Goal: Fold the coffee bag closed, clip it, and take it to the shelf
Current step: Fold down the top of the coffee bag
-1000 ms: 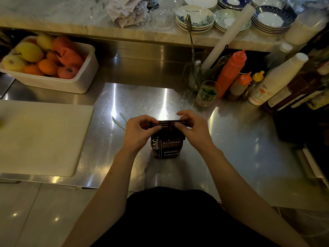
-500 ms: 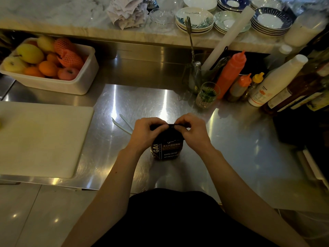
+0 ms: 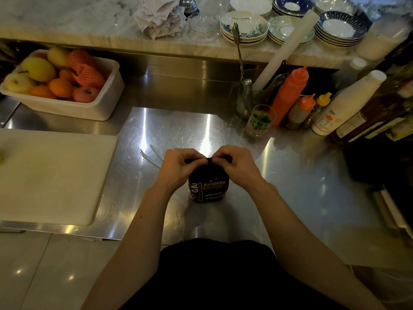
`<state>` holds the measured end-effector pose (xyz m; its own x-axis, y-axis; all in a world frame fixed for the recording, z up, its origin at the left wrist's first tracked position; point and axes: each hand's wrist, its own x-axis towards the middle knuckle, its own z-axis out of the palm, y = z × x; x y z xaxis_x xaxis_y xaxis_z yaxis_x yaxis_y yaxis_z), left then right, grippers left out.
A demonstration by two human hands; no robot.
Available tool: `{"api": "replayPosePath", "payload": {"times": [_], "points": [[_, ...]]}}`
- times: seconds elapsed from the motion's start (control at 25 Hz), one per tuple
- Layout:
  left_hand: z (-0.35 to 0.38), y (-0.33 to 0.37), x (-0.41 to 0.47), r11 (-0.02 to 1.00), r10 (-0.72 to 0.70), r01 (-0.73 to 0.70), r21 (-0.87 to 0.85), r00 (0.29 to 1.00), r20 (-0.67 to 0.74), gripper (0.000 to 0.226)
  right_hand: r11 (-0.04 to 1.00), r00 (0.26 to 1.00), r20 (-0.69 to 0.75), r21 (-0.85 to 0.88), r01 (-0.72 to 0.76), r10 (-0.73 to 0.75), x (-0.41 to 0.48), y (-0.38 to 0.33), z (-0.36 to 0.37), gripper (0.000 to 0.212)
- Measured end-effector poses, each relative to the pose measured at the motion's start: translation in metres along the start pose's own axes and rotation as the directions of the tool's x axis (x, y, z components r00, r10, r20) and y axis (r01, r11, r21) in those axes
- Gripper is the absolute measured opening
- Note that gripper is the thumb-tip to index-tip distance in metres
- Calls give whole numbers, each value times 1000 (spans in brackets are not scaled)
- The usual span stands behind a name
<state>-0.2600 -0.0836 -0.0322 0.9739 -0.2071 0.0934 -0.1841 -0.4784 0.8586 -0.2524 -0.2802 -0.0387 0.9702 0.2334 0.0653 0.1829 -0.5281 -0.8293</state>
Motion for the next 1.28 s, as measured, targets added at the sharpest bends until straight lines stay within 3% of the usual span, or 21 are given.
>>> {"api": "replayPosePath", "payload": {"times": [0.08, 0.24, 0.4, 0.56, 0.72, 0.84, 1.0, 1.16, 1.28], "points": [[-3, -3, 0, 1000, 17, -18, 16, 999, 32, 10, 1000, 1000, -3, -2, 1, -1, 0, 1, -2, 20], [-5, -7, -1, 997, -70, 67, -45, 995, -64, 4, 999, 997, -73, -24, -33, 31, -1, 5, -5, 14], [-11, -10, -1, 998, -57, 57, -33, 998, -20, 7, 993, 978, -176, -10, -117, 114, -3, 7, -8, 7], [-8, -10, -4, 986, -97, 84, -143, 992, -83, 8, 995, 979, -182, -37, -96, 88, -4, 10, -13, 9], [4, -17, -11, 962, -162, 158, -222, 987, 1, 23, 992, 960, -249, 50, -118, 127, -9, 9, -6, 11], [16, -24, -22, 949, -198, 190, -252, 980, -5, 25, 983, 973, -188, 152, -107, 135, -13, 13, -7, 11], [20, -27, -21, 933, -223, 203, -297, 974, -34, 27, 965, 987, 18, 208, -160, 160, -25, 27, -14, 17], [29, -27, -24, 913, -221, 198, -356, 975, -23, 26, 981, 972, -152, 89, -170, 182, -28, 34, -5, 20], [33, -27, -30, 918, -208, 186, -351, 978, -25, 28, 982, 964, -208, 125, -144, 168, -31, 37, 2, 18]]}}
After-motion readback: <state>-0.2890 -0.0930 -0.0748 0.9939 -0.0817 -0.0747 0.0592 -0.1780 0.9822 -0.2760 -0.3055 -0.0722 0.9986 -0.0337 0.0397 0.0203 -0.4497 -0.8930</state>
